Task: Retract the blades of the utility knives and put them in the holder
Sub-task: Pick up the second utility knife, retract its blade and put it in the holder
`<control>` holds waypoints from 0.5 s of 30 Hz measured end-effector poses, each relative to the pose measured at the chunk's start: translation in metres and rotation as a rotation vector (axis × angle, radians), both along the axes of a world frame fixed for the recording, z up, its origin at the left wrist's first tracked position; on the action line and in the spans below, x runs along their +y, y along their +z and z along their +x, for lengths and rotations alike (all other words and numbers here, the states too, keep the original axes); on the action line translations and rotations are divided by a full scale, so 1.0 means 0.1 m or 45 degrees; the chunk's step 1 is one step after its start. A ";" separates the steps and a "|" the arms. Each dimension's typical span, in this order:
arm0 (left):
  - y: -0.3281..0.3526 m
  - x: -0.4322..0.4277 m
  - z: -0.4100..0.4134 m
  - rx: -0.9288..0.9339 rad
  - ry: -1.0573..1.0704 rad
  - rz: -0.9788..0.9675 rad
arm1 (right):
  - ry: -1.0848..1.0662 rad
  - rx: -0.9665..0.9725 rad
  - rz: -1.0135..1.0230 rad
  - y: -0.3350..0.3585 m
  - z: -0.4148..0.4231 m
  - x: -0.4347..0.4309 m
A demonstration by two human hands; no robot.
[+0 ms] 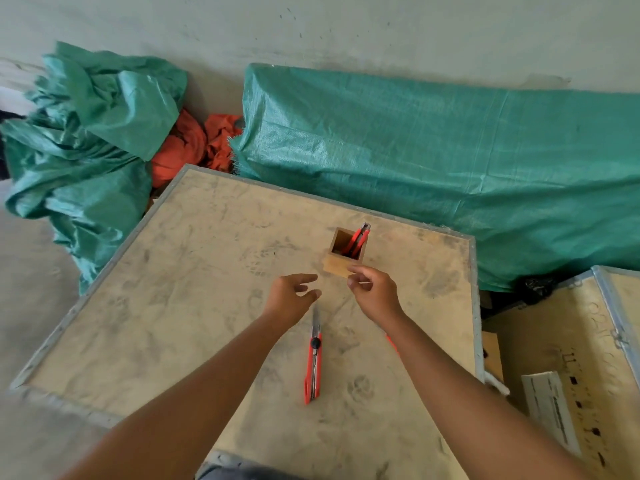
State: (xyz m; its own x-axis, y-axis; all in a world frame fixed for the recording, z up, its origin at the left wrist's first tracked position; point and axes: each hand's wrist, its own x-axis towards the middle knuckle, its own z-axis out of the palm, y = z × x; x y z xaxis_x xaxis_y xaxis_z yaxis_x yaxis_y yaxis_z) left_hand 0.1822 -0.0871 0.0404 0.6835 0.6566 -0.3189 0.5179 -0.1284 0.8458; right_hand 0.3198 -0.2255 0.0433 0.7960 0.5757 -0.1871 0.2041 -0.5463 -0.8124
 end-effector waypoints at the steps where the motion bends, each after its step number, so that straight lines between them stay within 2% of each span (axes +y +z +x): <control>1: -0.05 -0.07 -0.13 0.026 0.005 -0.010 | 0.033 0.037 -0.020 -0.05 -0.07 -0.03; 9: -0.53 -0.72 -0.89 0.255 0.022 -0.039 | 0.277 0.300 -0.278 -0.41 -0.66 -0.25; 15: -0.78 -1.08 -1.15 0.446 -0.111 0.162 | 0.349 0.258 -0.398 -0.59 -0.91 -0.28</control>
